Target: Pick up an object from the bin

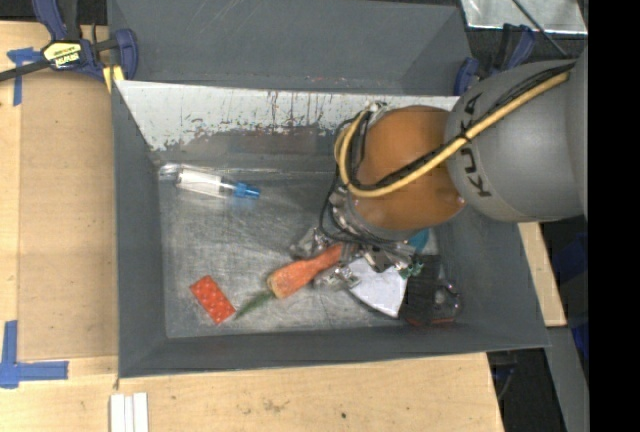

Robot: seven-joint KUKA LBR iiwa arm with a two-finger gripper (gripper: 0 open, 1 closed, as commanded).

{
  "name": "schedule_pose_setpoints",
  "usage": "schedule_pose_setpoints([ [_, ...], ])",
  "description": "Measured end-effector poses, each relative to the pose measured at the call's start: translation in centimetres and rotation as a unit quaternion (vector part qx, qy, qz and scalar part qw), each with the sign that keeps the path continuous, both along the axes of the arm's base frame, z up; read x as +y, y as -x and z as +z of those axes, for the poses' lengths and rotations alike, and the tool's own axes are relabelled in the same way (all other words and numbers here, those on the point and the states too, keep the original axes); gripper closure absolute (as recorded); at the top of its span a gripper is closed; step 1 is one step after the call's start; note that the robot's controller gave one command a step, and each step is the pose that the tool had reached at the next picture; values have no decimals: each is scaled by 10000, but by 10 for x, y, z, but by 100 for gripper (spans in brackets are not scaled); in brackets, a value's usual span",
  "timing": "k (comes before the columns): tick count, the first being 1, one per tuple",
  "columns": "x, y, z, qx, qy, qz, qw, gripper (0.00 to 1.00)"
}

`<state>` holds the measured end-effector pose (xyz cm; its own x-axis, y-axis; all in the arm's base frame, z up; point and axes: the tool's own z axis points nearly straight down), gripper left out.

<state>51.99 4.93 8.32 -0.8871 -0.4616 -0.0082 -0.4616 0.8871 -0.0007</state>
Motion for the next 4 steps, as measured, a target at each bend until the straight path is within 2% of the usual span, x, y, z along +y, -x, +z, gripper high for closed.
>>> schedule_pose_setpoints([
  [1, 0, 0, 0, 0, 0, -1, 10000, 100],
  [2, 0, 2, 6, 45, 6, 1, 10000, 100],
  [3, 0, 4, 26, 80, 11, 0, 10000, 100],
  [4, 0, 3, 48, 53, 12, -2, 10000, 100],
])
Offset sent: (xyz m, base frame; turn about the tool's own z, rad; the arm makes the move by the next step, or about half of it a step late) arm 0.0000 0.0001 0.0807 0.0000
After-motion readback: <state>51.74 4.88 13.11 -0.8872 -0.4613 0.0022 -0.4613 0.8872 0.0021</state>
